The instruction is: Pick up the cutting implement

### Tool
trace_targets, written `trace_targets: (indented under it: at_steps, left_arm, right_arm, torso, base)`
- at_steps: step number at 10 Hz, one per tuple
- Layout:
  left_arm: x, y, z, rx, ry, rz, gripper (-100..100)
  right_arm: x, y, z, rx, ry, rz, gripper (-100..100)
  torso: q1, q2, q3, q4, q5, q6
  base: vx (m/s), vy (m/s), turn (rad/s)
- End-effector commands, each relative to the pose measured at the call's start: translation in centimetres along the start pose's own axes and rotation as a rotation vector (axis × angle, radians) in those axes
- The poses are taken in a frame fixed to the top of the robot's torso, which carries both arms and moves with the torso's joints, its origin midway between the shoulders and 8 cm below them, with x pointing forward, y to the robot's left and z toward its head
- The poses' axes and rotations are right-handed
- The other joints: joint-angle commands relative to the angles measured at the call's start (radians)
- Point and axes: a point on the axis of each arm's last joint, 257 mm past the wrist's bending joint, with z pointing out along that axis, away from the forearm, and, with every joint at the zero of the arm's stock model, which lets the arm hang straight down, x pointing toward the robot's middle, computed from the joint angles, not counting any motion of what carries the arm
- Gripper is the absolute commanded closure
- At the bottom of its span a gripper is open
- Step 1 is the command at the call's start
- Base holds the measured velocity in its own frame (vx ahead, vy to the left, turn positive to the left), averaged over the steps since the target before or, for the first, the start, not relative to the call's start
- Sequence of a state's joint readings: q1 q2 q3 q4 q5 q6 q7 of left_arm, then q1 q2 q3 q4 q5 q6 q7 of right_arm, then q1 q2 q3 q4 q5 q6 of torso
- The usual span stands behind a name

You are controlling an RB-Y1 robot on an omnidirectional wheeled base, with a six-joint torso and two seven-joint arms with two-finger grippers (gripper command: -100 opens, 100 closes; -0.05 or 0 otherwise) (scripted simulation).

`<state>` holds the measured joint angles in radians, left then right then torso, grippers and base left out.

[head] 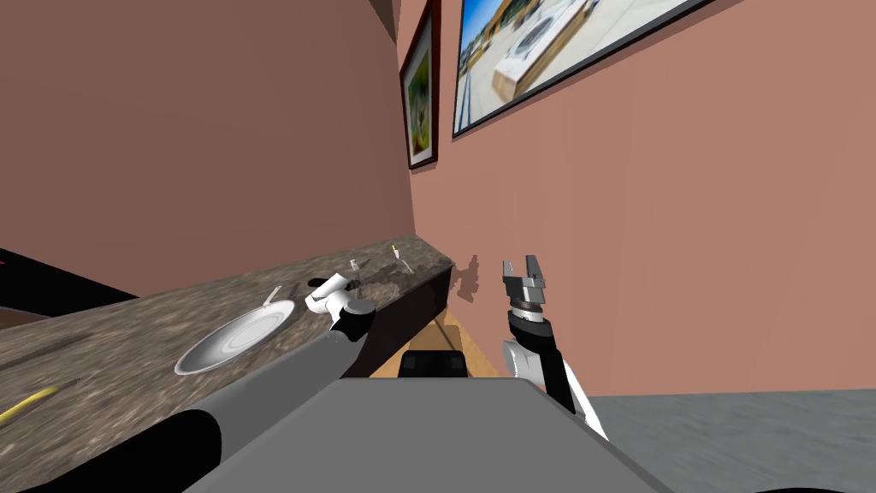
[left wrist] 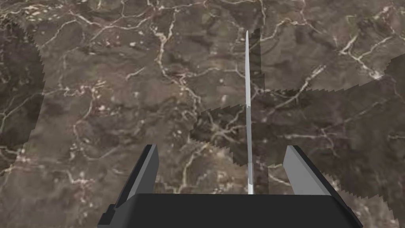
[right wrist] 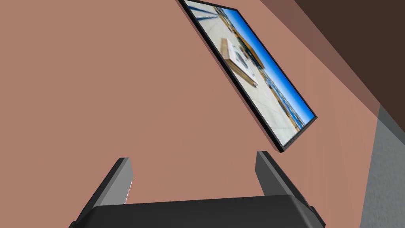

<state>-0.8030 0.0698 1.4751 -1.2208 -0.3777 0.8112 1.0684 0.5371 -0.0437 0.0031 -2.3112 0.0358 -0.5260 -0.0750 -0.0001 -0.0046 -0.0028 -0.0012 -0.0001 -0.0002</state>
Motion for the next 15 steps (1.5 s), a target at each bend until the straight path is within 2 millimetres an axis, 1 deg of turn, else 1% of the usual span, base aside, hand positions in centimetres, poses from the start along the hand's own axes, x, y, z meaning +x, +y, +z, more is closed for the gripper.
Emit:
trace_targets:
  at_steps: [1,2,6,7,9,10,15]
  left_arm:
    - [-0.02,0.01,0.02,-0.002,-0.001,0.023,-100]
    - [-0.1,0.09,0.07,-0.017,-0.001,0.007,-100]
    - [-0.28,0.17,0.14,-0.033,-0.002,0.048,-100]
    - [-0.24,0.46,0.16,-0.05,0.001,0.027,-100]
    - [-0.45,0.34,0.21,-0.049,-0.001,0.07,-100]
    - [-0.58,0.61,0.25,-0.066,0.0,0.049,-100]
    - [-0.85,0.88,0.32,-0.083,0.003,0.103,-100]
  right_arm:
    - [0.0,0.0,0.0,0.0,0.0,0.0,0]
    - [0.0,0.0,0.0,0.0,0.0,0.0,0]
    - [0.0,0.0,0.0,0.0,0.0,0.0,0]
    - [0.0,0.0,0.0,0.0,0.0,0.0,0]
    - [0.0,0.0,0.0,0.0,0.0,0.0,0]
    - [0.0,0.0,0.0,0.0,0.0,0.0,0]
    - [0.0,0.0,0.0,0.0,0.0,0.0,0]
  torso:
    - [0.0,0.0,0.0,0.0,0.0,0.0]
    - [0.001,0.001,0.001,0.0,0.0,0.0]
    - [0.0,0.001,0.0,0.0,0.0,-0.001]
    - [0.0,0.0,0.0,0.0,0.0,0.0]
    - [0.0,-0.001,-0.001,0.0,0.0,0.0]
    - [0.001,0.001,0.0,0.0,0.0,0.0]
    - [0.0,0.0,0.0,0.0,0.0,0.0]
  base:
    - [0.026,-0.015,-0.018]
    - [0.049,-0.026,0.127]
    - [0.047,-0.03,0.086]
    - [0.08,-0.043,0.099]
    - [0.052,-0.026,0.051]
    - [0.046,-0.026,0.135]
    - [0.042,-0.029,0.062]
